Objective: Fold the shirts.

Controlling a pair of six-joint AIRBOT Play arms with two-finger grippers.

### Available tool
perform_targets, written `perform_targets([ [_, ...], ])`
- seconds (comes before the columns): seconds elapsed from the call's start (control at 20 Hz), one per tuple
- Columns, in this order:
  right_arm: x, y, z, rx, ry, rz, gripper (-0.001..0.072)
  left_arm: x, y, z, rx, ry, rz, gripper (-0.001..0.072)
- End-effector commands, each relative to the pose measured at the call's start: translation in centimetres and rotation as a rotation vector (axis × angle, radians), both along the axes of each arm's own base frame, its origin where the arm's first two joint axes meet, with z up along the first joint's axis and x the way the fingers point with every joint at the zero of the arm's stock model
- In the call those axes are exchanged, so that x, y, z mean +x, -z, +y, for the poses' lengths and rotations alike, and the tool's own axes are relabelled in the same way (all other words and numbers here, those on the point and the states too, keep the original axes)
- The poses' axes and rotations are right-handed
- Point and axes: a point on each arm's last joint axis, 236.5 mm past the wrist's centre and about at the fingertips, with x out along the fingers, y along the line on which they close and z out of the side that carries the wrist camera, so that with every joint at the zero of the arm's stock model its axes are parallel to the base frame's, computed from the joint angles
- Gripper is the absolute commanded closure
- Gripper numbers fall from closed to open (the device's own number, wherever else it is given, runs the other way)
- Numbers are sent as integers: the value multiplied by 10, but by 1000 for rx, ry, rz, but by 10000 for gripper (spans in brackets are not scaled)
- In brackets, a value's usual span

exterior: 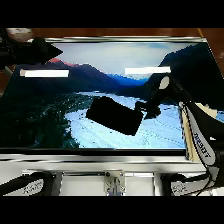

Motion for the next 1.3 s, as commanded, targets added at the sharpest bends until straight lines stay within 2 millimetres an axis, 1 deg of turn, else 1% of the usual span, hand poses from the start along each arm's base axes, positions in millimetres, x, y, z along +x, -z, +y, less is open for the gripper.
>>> perform_targets([
  [0.0, -31, 33, -13, 14, 65, 90, 32, -1, 1, 0, 4, 0, 2, 666],
  [0.05, -33, 42, -6, 45, 93, 83, 32, -1, 1, 0, 4, 0, 2, 666],
  [0.15, -25, 56, 1, 70, 174, 47, 32, -1, 1, 0, 3, 1, 3, 666],
  [0.25, -3, 60, 16, 137, 284, -22, 39, -1, 1, 0, 3, 1, 3, 666],
  [0.3, 14, 55, 23, 181, 322, -75, 91, -1, 1, 0, 3, 0, 3, 666],
  [0.4, 43, 39, 40, 296, 415, -151, 485, -1, 1, 0, 3, 0, 3, 666],
  [0.45, 55, 28, 49, 356, 436, -188, 660, -1, 1, 0, 3, 0, 3, 666],
  [0.5, 67, 11, 56, 436, 422, -245, 654, -1, 1, 0, 3, 0, 3, 666],
  [0.55, 75, -8, 61, 504, 387, -285, 654, -1, 1, 0, 3, 0, 3, 666],
  [0.6, 82, -32, 58, 559, 347, -322, 654, -1, 1, 0, 3, 0, 3, 666],
  [0.65, 89, -57, 48, 585, 316, -356, 654, -1, 1, 0, 3, 0, 3, 666],
  [0.7, 96, -87, 32, 601, 293, -395, 655, -1, 1, 0, 3, 0, 3, 666],
  [0.75, 101, -117, 9, 596, 290, -426, 654, -1, 1, 0, 3, 0, 2, 666],
  [0.8, 103, -143, -17, 570, 300, -450, 654, -1, 1, 0, 3, 1, 3, 665],
  [0.9, 96, -189, -79, 475, 353, -497, 655, -1, 1, 0, 4, 1, 1, 666],
  [1.0, 82, -224, -147, 353, 443, -564, 655, -2, 0, 0, 3, 1, 0, 666],
  [1.05, 72, -237, -184, 276, 499, -599, 655, -2, 0, 0, 4, 1, -2, 665],
  [1.15, 50, -253, -250, 122, 605, -649, 654, -4, -4, 0, 5, 2, -11, 666],
  [1.25, 31, -260, -304, 10, 699, -683, 655, -7, -9, 0, 5, 2, -22, 666],
])
